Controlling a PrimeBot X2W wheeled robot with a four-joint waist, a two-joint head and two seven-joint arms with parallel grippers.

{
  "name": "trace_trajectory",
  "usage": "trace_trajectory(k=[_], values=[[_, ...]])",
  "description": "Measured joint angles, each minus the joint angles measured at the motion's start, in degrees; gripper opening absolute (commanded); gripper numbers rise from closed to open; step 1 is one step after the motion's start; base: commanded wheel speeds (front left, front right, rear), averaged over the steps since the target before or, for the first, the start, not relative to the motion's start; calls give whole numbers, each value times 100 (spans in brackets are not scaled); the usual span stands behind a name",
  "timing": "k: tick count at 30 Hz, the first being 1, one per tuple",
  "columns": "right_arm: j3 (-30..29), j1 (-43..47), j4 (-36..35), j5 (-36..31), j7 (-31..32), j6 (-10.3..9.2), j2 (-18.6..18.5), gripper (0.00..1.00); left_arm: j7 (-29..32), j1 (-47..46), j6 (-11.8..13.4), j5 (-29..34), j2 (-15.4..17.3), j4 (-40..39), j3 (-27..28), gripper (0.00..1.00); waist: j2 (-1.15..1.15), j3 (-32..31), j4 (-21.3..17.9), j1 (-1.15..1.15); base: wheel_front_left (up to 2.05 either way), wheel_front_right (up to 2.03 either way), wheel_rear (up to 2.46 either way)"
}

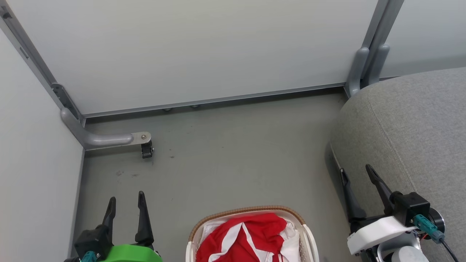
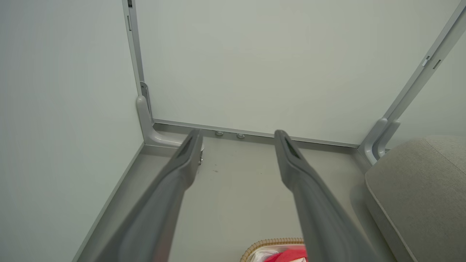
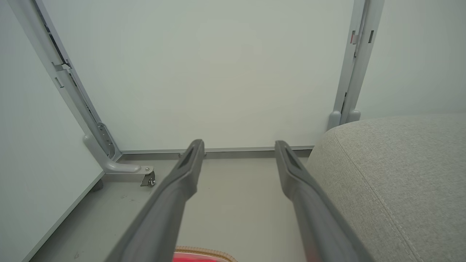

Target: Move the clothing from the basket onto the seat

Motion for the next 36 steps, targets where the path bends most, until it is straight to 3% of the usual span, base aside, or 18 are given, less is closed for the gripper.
trace_trajectory(k=[16, 26, 36], values=[[-43, -192, -172, -1, -1, 0, -1, 100, 0, -268, -74, 186, 3, -31, -344, 100, 0, 385, -65, 0, 0, 0, 0], [-166, -907, -438, 62, -1, 0, -5, 100, -2, -1273, -378, 583, 3, 670, -1036, 100, 0, 1420, -265, 0, 0, 0, 0], [-360, -1432, -558, 215, -1, 1, -10, 100, -3, -2336, -721, 1136, -1, 1886, -2180, 100, 0, 2646, -541, 0, 0, 0, 0]])
